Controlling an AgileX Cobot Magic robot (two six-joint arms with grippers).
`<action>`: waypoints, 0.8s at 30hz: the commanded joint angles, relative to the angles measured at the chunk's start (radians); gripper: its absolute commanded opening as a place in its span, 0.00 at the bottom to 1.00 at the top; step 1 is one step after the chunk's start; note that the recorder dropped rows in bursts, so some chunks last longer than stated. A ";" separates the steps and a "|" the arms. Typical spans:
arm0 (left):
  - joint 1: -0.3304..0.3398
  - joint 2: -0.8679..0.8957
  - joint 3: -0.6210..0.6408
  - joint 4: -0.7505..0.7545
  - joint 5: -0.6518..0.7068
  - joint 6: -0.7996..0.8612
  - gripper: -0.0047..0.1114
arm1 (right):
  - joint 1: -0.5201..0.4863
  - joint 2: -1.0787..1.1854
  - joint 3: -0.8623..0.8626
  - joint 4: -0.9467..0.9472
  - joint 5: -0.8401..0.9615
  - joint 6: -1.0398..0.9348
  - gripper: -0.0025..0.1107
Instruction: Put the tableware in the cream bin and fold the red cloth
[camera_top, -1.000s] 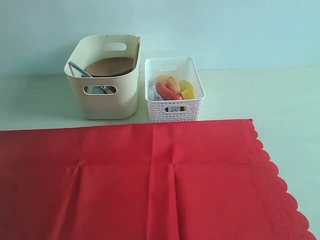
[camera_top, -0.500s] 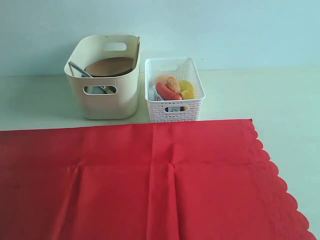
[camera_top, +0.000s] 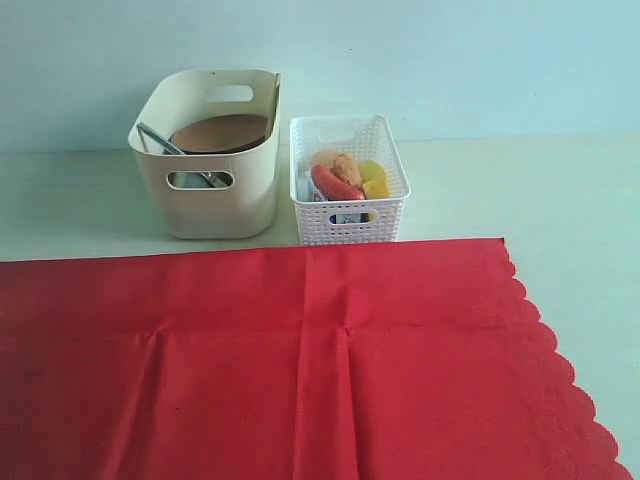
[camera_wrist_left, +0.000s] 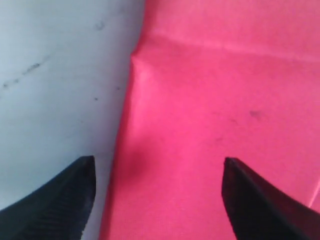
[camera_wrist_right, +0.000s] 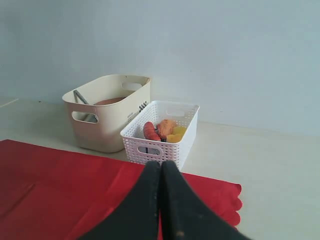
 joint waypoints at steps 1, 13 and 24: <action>0.001 0.025 -0.009 -0.012 0.025 0.023 0.63 | -0.006 -0.003 0.006 0.005 -0.004 -0.002 0.02; 0.001 0.039 -0.009 -0.001 0.058 0.023 0.63 | -0.006 -0.003 0.006 0.012 -0.004 -0.004 0.02; -0.005 0.112 -0.009 -0.096 0.188 0.093 0.63 | -0.006 -0.003 0.006 0.011 -0.004 -0.005 0.02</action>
